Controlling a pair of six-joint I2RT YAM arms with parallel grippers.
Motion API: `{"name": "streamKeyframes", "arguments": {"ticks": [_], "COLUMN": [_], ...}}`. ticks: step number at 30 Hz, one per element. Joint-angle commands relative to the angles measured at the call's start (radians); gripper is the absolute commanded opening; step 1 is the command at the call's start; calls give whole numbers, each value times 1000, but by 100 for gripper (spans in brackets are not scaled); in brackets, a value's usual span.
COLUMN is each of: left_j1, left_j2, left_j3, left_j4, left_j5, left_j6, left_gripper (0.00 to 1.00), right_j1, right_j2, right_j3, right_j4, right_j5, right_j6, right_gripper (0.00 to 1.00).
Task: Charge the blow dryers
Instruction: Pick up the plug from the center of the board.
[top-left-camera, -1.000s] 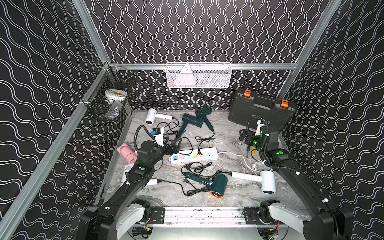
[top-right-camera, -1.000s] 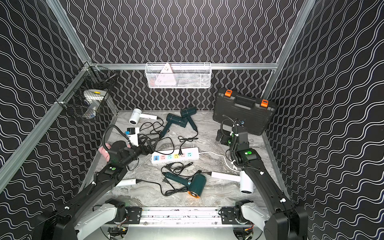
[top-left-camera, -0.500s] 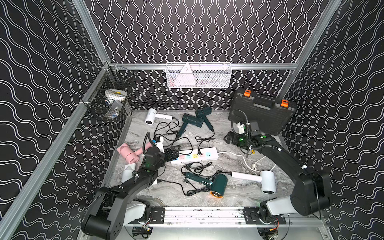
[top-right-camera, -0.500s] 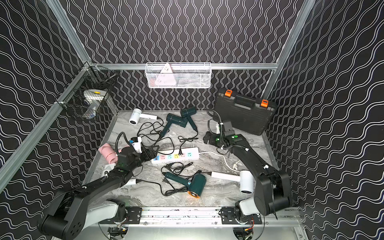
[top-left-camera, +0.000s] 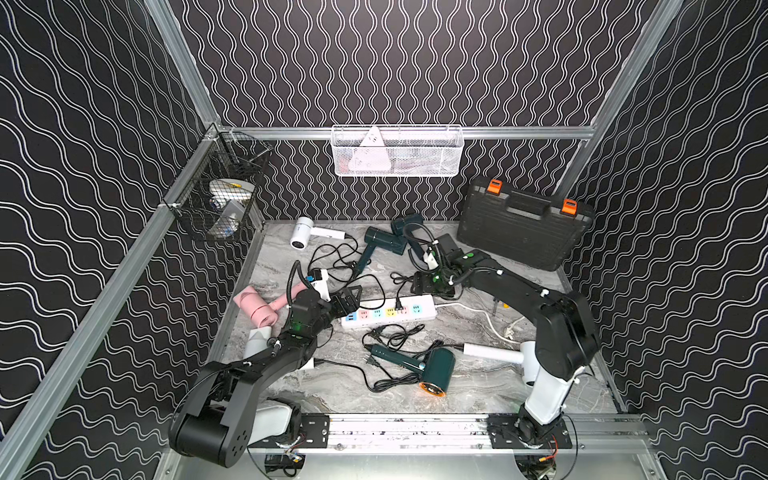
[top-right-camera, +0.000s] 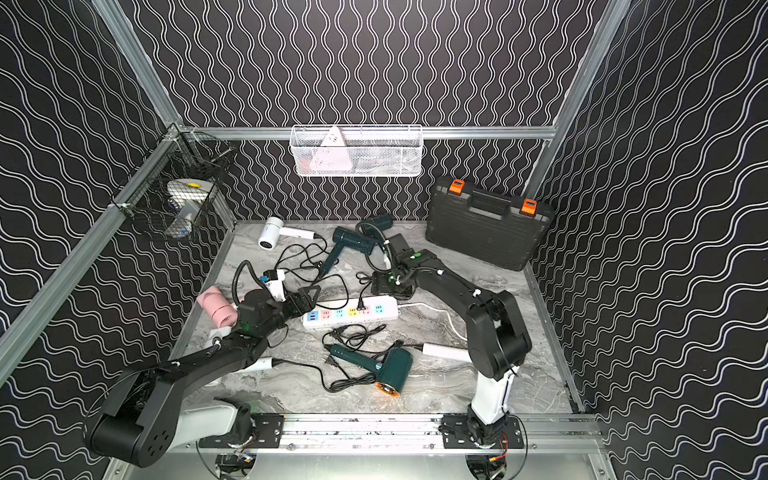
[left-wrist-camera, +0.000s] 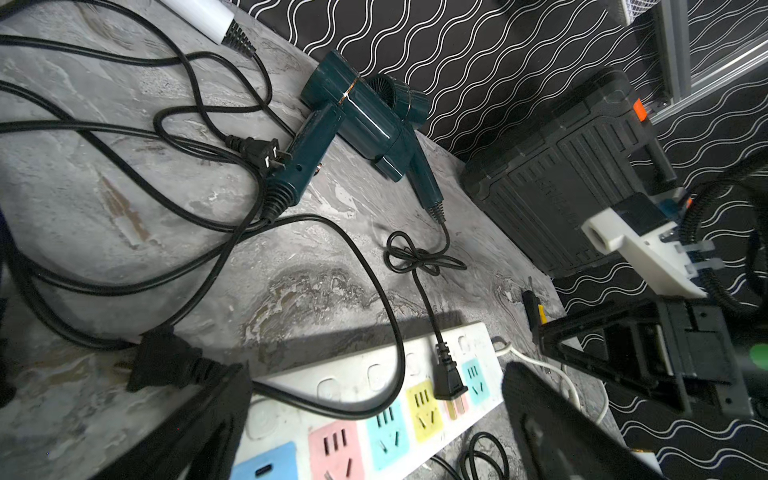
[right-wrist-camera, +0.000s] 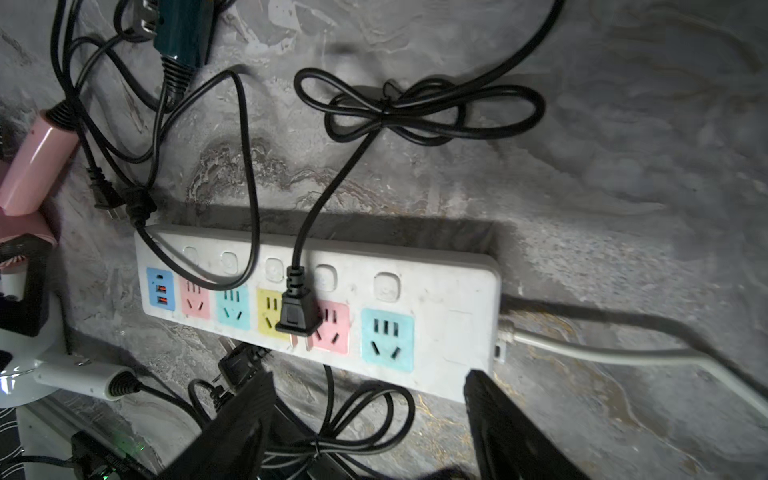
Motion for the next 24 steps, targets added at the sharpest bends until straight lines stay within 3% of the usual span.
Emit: {"name": "streamKeyframes", "arguments": {"ticks": [1,12,24], "left_j1": [0,0,-4], "left_j2": [10,57,42], "left_j3": [10,20,25], "left_j4": [9,36,40], "left_j5": [5,33,53], "left_j6": [10,3,4], "left_gripper": [99,99,98], "right_j1": [21,67,88], "right_j2": [66,318,439], "right_j3": [61,318,437], "right_j4": [-55,-144,-182], "right_j5": [28,45,78], "right_j6": [16,50,57], "right_gripper": [70,52,30]}}
